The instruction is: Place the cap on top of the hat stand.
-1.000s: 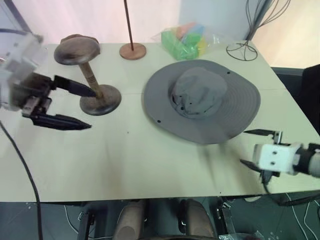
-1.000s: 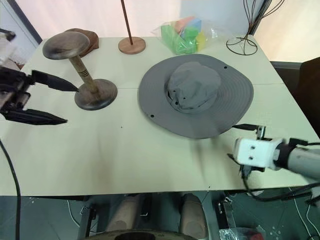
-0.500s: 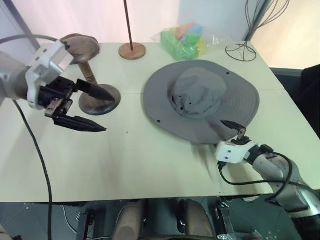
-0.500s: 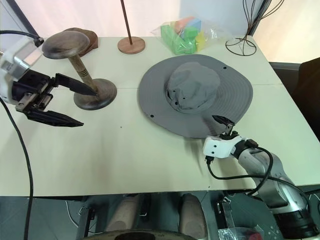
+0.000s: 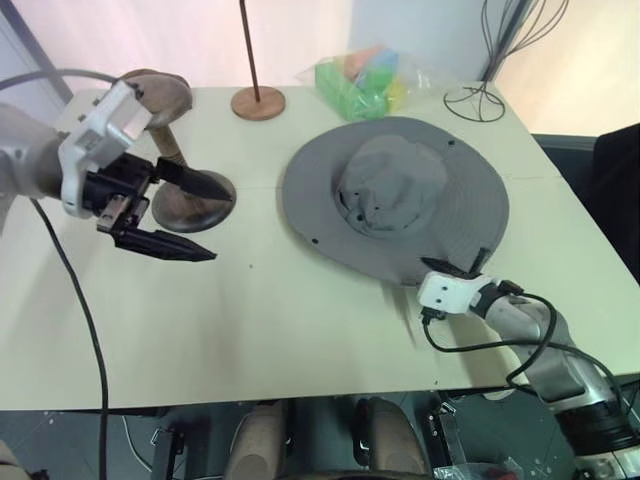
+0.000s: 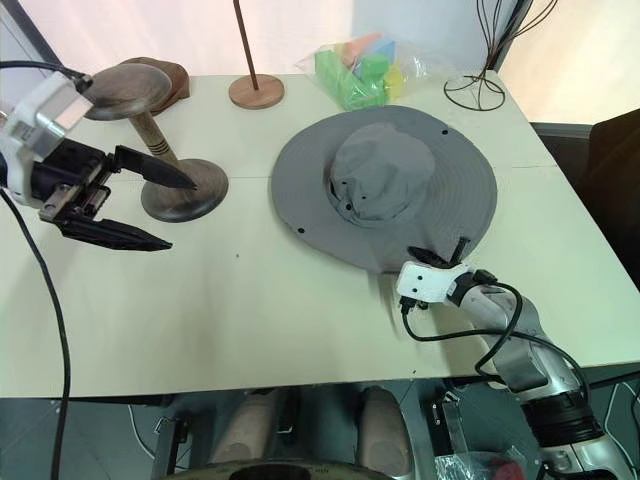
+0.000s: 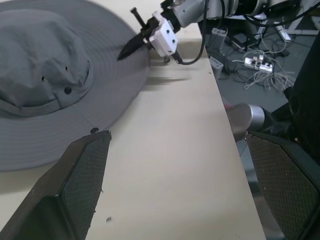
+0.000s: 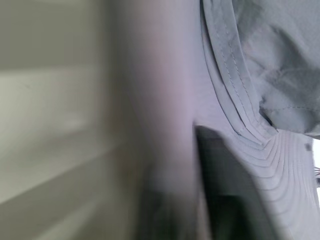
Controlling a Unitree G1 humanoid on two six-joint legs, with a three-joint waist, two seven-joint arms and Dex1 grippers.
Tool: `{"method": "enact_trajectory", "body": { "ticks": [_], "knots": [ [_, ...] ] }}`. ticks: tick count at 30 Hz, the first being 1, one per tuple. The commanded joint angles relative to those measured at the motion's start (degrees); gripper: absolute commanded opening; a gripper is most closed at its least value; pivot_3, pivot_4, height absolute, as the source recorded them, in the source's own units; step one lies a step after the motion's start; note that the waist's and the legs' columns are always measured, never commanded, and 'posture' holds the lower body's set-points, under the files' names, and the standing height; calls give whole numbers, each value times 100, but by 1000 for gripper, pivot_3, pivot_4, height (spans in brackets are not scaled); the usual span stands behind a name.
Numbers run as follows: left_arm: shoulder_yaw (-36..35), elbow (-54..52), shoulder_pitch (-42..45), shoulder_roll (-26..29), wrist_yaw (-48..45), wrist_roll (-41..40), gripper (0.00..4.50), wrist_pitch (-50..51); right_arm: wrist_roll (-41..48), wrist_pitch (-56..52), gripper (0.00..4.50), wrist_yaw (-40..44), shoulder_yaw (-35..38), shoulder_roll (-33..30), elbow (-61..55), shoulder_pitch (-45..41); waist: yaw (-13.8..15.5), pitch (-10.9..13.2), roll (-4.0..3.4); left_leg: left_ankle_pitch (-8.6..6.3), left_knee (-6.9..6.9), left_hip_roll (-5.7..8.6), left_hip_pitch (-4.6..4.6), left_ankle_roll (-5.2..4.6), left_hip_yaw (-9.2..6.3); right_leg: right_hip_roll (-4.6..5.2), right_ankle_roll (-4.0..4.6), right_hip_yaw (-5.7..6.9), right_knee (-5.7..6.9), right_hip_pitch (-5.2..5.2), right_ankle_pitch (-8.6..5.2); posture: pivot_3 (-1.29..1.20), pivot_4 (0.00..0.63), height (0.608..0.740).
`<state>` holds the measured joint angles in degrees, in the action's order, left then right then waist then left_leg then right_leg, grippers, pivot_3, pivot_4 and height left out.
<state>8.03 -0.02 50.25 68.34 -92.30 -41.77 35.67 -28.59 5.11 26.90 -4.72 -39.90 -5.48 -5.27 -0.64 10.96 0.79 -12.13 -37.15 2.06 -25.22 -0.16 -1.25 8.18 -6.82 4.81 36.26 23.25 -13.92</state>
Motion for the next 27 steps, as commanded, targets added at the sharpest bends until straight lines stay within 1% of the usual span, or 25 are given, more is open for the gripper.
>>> {"method": "enact_trajectory", "body": {
  "ticks": [1,5,8,10,12,15,16,18,21,24,27],
  "knots": [
    [-286,-36,6,8,-20,20,4500,36,322,-282,22,20,172,174,-189,-89,-3,0,0,0,0,0,0,0,0,0,0,0,0,0,0,0,150,740],
    [-661,-92,-169,14,168,-45,4500,273,1854,-1474,22,590,739,735,-1008,-367,-9,3,-4,0,0,-5,0,0,-4,-6,0,-1,1,0,1,0,150,740],
    [-1263,-259,-537,167,451,-292,4500,637,2726,-2205,22,984,1173,668,-1577,-878,-35,8,-11,0,0,-6,0,0,-2,-6,-1,-6,2,4,1,0,150,740],
    [-1863,-411,-929,276,687,-501,4500,962,3206,-2679,22,1213,1445,450,-1753,-1426,-45,11,-14,0,1,-9,-1,0,-1,-10,-1,-8,4,9,1,0,150,740],
    [-2556,-462,-1260,296,1088,-739,4500,1370,3596,-3097,22,1344,1626,249,-1676,-2144,-36,13,-16,0,1,-14,-1,0,0,-16,0,-10,4,12,2,0,150,740],
    [-3807,-479,-1695,206,1793,-1173,4500,2150,3938,-3405,22,1466,1584,74,-1153,-3435,-33,13,-16,0,2,-31,0,1,0,-33,3,-9,3,13,3,0,150,740],
    [-4201,-551,-1883,177,1965,-1259,4500,2358,3937,-3372,22,1489,1479,55,-913,-3826,-38,14,-16,0,4,-35,0,1,-1,-38,5,-9,2,15,4,0,150,740],
    [-5008,-771,-2465,127,2156,-1181,4500,2614,3841,-3077,22,1566,1170,100,-314,-4609,-52,14,-17,0,7,-41,1,2,2,-43,7,-10,2,18,5,0,150,740],
    [-6106,-736,-3284,47,2376,-933,4500,2836,3614,-2374,22,1691,642,409,739,-5703,-73,15,-18,1,15,-46,3,4,14,-47,13,-17,2,25,8,0,150,740],
    [-6915,-638,-3646,-23,2614,-993,4500,3096,3169,-1373,22,1614,120,882,1993,-6651,-144,15,-18,5,20,-54,0,12,19,-53,22,-18,5,36,13,0,150,740],
    [-7452,-688,-3972,-91,2705,-1008,4500,3209,2462,-74,22,1240,-426,1326,3317,-7443,-190,15,-18,8,26,-52,-4,20,19,-51,22,-19,8,45,14,0,150,740]
  ]
}}
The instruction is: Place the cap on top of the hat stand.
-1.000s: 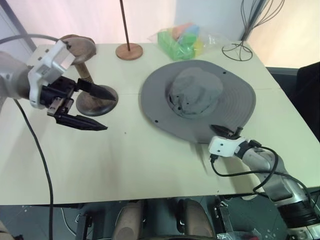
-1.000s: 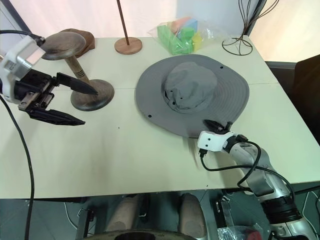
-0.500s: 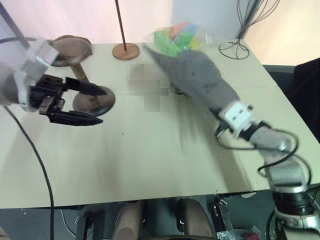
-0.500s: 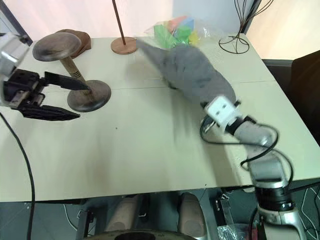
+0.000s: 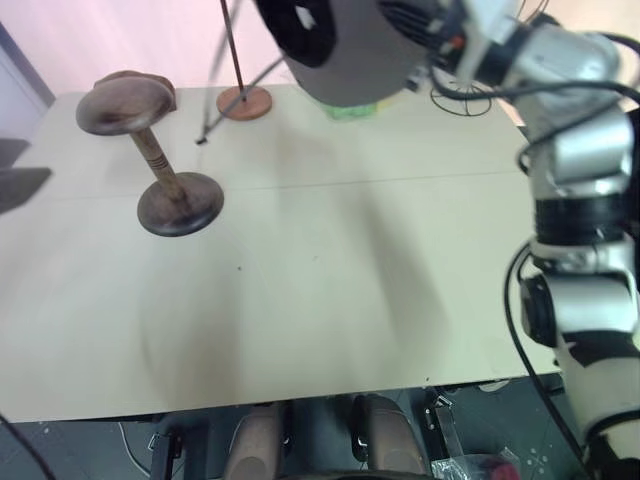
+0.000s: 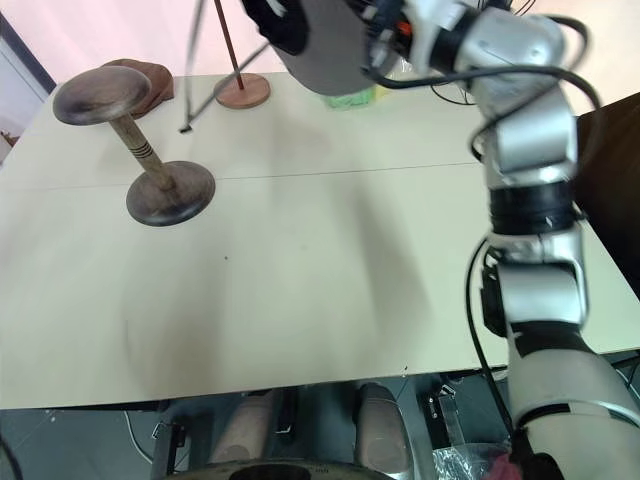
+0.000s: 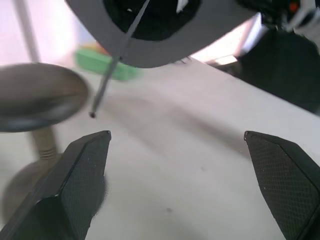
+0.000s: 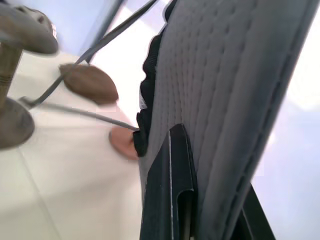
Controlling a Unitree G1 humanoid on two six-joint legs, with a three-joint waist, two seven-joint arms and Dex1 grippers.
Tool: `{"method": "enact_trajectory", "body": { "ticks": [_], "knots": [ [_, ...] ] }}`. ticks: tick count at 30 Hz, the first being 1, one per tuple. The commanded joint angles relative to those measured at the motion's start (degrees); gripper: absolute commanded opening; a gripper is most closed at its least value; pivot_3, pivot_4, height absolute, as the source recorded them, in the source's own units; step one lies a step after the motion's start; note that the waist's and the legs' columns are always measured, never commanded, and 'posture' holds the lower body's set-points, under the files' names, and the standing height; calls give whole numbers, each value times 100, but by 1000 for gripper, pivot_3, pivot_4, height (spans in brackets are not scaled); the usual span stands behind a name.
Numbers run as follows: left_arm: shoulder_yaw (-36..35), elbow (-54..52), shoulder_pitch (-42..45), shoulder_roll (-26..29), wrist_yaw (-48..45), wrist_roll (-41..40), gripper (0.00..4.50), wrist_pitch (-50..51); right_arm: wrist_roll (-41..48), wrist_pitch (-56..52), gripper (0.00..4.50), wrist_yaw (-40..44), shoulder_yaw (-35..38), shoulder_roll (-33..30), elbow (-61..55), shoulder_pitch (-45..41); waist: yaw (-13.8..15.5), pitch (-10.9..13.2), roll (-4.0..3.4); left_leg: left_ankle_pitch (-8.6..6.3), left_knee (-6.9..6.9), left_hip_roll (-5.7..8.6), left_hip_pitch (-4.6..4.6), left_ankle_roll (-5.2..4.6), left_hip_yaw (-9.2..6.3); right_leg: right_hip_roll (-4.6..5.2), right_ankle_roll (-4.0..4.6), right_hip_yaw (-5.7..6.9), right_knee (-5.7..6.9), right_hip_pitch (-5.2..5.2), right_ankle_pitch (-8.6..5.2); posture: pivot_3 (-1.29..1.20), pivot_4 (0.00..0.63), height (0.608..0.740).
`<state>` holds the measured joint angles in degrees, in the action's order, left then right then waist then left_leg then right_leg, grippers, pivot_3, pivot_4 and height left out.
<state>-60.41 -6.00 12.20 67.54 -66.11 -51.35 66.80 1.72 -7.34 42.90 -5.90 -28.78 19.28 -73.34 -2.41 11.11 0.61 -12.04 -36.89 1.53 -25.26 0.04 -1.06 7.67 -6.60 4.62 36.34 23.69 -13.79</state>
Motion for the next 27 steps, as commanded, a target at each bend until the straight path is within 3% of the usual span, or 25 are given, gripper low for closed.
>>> {"method": "enact_trajectory", "body": {
  "ticks": [1,5,11,19,27],
  "knots": [
    [-807,-128,-322,-38,84,-38,4500,144,-743,1559,22,-514,-449,427,1261,-894,-24,0,0,-1,2,0,0,9,3,0,0,-5,2,6,0,0,150,740],
    [-1590,-276,-1073,-148,11,81,4500,248,-1651,3165,22,-1111,-1146,964,2294,-1430,-60,-10,18,11,39,-1,-6,36,35,0,5,-48,20,56,4,0,150,740],
    [-2371,-362,-1658,-212,112,-16,4500,375,-2751,4450,22,-2063,-1944,1553,2739,-1186,-150,-12,33,25,73,-3,-2,60,62,-2,9,-87,65,96,2,0,150,740],
    [-2767,-419,-2035,-156,140,-121,4500,515,-3620,4549,22,-3195,-2451,2169,3464,-649,-161,-14,37,44,79,-4,13,93,64,-7,21,-100,68,97,-5,0,150,740],
    [-3178,86,-2613,-7,-48,186,4500,333,-4151,4292,22,-4093,-2635,2461,4228,-1156,-165,-14,39,47,90,-6,19,98,64,-9,32,-101,69,99,-10,0,150,740]
  ]
}}
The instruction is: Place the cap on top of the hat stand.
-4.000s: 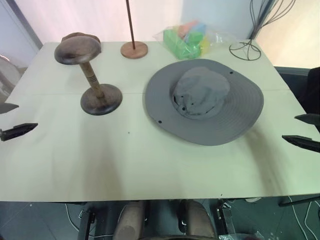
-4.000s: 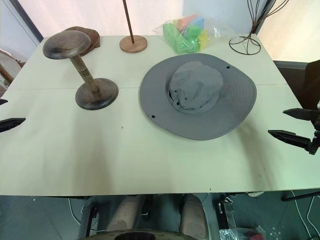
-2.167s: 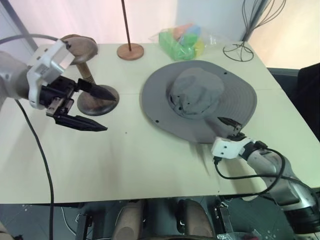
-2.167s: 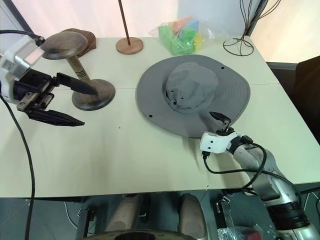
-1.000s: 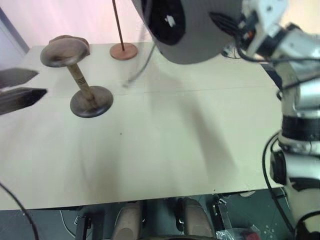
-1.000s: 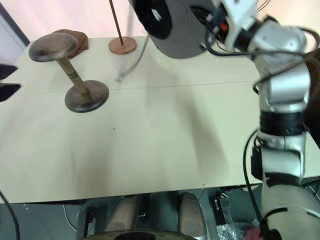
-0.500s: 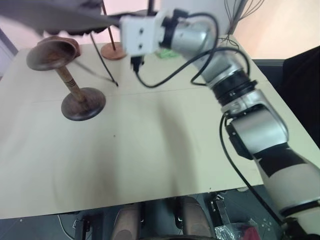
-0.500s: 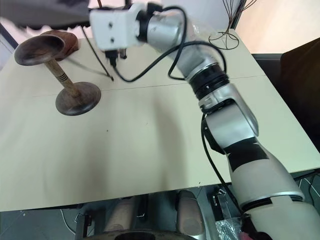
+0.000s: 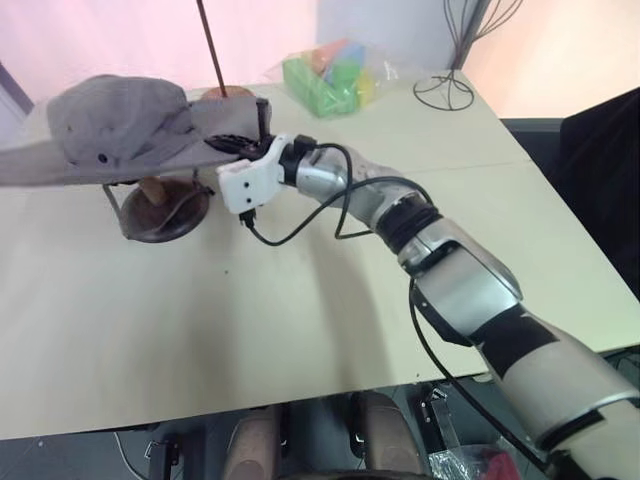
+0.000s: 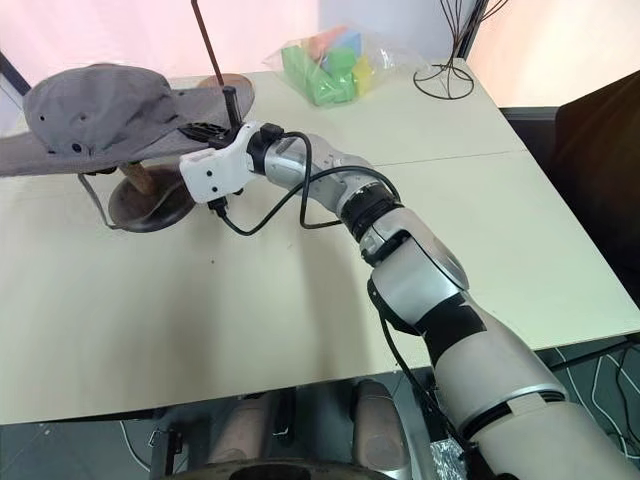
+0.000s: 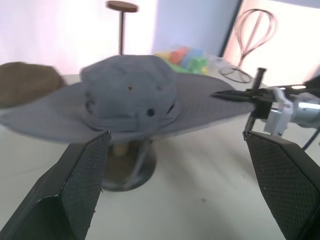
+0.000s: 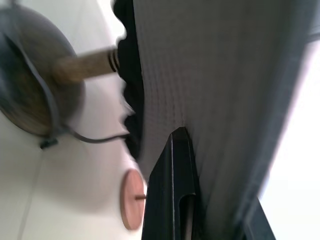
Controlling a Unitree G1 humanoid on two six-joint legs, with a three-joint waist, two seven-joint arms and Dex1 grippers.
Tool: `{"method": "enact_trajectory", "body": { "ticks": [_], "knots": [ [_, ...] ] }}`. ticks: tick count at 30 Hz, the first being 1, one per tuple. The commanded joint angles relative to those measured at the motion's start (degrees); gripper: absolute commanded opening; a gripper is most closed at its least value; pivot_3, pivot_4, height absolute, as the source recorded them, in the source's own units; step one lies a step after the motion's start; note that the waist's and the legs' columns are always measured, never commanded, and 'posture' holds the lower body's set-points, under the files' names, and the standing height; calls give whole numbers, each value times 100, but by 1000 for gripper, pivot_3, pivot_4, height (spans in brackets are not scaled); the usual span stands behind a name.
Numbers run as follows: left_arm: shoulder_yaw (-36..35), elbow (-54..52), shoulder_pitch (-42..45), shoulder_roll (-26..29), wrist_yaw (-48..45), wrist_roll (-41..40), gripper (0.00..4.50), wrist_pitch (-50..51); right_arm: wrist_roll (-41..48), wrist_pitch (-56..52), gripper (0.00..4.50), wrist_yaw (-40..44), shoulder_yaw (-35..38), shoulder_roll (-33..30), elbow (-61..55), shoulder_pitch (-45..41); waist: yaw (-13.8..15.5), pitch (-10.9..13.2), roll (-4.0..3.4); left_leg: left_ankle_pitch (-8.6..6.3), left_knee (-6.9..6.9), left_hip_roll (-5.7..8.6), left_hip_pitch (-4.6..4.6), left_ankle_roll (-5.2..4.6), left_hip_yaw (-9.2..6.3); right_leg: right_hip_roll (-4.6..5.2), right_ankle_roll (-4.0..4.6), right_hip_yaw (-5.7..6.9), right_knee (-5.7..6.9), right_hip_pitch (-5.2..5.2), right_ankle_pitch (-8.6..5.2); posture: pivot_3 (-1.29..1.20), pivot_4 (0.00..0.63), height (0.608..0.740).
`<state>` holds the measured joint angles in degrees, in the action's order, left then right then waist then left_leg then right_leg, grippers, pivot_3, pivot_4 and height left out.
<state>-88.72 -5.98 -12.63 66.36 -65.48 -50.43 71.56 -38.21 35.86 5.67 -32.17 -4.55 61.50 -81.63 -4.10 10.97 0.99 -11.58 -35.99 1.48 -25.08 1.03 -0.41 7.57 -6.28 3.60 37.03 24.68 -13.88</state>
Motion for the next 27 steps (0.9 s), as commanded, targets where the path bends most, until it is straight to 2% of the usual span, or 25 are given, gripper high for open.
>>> {"method": "enact_trajectory", "body": {
  "ticks": [1,8,12,18,21,26,27],
  "knots": [
    [-394,117,-235,84,-155,136,4500,-186,-262,-7,22,-471,-87,30,51,-347,9,-1,2,0,2,0,2,0,0,0,2,0,1,0,-1,0,150,740],
    [-657,705,-556,101,-205,371,4500,-561,-1173,62,22,-1479,-803,6,-99,-89,5,-8,14,-6,9,-3,8,-8,0,-2,13,0,4,0,-7,0,150,740],
    [-539,774,-659,142,-290,437,4500,-704,-1175,18,22,-1587,-868,203,-195,289,2,-14,25,-5,13,-6,13,-5,1,-5,18,0,6,-3,-10,0,150,740],
    [-275,730,-573,235,-284,402,4500,-723,-1167,-111,22,-1603,-842,236,-202,280,9,-18,32,-2,13,-8,17,-1,0,-7,18,0,6,-7,-9,0,150,740],
    [-22,611,-493,241,-259,400,4500,-759,-1112,-106,959,-1506,-817,228,-230,277,8,-18,32,-6,17,-8,27,-6,0,-7,19,-1,5,-15,-10,0,150,740],
    [354,600,-495,178,-307,615,4500,-1103,-1180,-104,3530,-1443,-830,-31,-621,427,9,-19,33,-2,35,-12,41,0,2,-11,23,-4,6,-17,-12,0,150,740],
    [400,625,-561,144,-371,689,4500,-1222,-1154,-41,3530,-1347,-807,-179,-818,507,14,-19,33,-2,36,-13,41,0,3,-12,24,-5,5,-16,-12,0,150,740]
  ]
}}
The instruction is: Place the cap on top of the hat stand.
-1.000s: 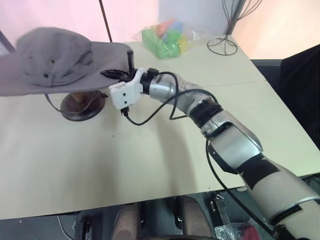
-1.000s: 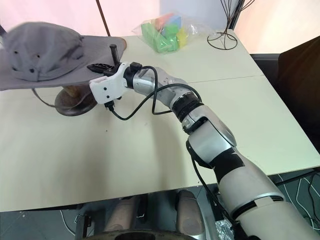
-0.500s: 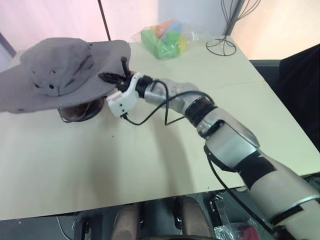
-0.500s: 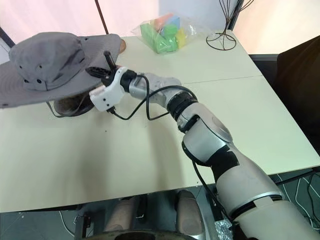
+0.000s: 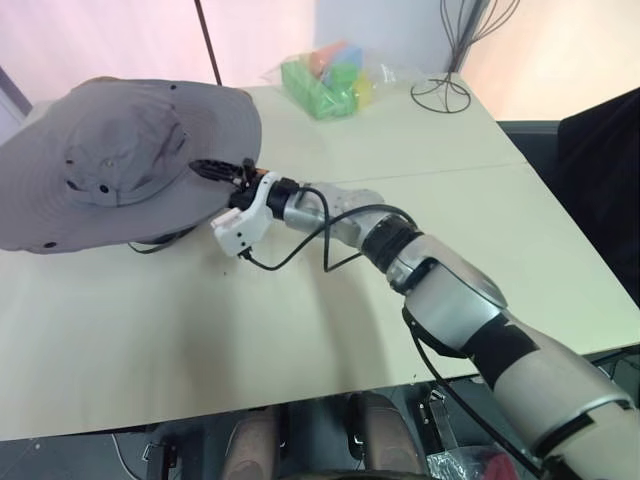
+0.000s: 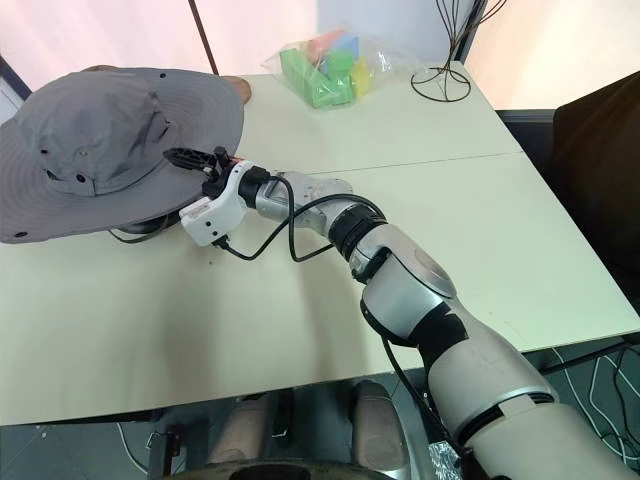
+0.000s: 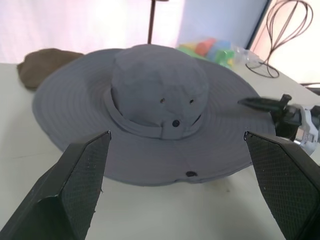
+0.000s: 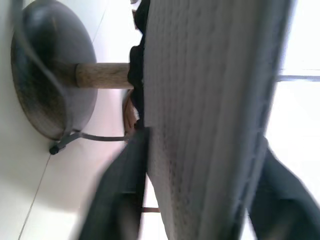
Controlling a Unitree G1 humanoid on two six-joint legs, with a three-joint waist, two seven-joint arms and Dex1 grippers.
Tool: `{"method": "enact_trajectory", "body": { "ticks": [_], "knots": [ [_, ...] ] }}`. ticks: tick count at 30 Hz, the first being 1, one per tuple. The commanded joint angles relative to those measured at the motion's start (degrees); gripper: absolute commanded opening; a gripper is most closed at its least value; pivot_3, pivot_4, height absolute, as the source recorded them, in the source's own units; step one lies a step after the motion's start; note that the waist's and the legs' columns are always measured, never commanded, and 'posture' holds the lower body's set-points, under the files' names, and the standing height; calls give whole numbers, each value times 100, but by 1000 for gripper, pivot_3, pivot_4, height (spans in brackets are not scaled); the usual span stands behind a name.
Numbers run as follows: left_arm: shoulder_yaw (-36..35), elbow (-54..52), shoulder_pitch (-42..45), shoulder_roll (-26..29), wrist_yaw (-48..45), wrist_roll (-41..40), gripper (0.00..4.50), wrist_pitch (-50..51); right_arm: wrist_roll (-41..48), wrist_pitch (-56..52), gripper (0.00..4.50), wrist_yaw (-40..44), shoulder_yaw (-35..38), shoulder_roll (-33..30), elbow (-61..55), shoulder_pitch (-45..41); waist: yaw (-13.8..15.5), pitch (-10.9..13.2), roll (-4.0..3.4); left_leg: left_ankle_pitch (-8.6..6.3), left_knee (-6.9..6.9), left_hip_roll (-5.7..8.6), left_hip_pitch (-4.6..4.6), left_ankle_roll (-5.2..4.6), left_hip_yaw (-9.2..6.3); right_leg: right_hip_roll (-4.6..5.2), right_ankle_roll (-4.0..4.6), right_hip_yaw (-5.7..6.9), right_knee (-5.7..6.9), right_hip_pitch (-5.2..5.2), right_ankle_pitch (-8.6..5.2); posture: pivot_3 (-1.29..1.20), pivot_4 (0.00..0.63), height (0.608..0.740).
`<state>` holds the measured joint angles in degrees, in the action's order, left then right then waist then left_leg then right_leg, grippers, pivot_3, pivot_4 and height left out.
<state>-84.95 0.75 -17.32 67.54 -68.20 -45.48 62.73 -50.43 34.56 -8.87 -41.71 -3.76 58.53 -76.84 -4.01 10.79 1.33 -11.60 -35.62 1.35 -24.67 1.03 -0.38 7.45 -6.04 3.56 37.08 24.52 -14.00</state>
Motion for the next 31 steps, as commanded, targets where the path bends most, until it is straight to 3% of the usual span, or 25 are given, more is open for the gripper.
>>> {"method": "enact_trajectory", "body": {
  "ticks": [1,6,10,14,18,24,31],
  "knots": [
    [49,-21,-153,-10,-162,255,4500,-455,138,204,3530,271,181,-441,-769,131,8,0,1,0,0,0,0,0,1,0,1,0,0,0,-1,0,150,740],
    [77,469,-542,-249,-493,720,4500,-1361,920,718,3530,1525,671,-1926,-2841,1151,30,-6,10,-3,1,0,6,-6,9,1,2,-2,-8,-9,-1,0,150,740],
    [92,976,-794,-488,-656,1052,4500,-2263,3117,199,3530,3487,1292,-2970,-4258,2103,12,-5,14,-6,3,-6,15,-12,16,0,2,-3,-9,-17,-2,0,150,740],
    [267,1312,-1004,-814,-745,1272,4500,-3131,6237,-2425,3530,6059,2151,-3889,-5405,2614,10,-1,15,-14,2,-20,31,-25,18,-4,9,-4,-13,-35,-6,0,150,740],
    [571,1258,-927,-1044,-675,1234,4500,-3561,8120,-5404,3530,7566,3099,-4415,-4888,1905,74,2,10,-18,-6,-24,33,-29,16,15,40,-2,-13,-34,-23,0,150,740],
    [950,1102,-856,-1146,-543,1138,4500,-3707,8215,-6649,3530,8547,3535,-4726,-3819,1084,183,0,12,-42,-4,-32,28,-13,17,20,72,2,-53,-6,-33,0,150,740],
    [1348,930,-651,-1080,-384,1075,4500,-3610,8046,-6974,3530,8975,3645,-4809,-3956,1171,165,4,5,-51,-3,-28,13,-24,36,22,73,-3,-84,-7,-19,0,150,740]
  ]
}}
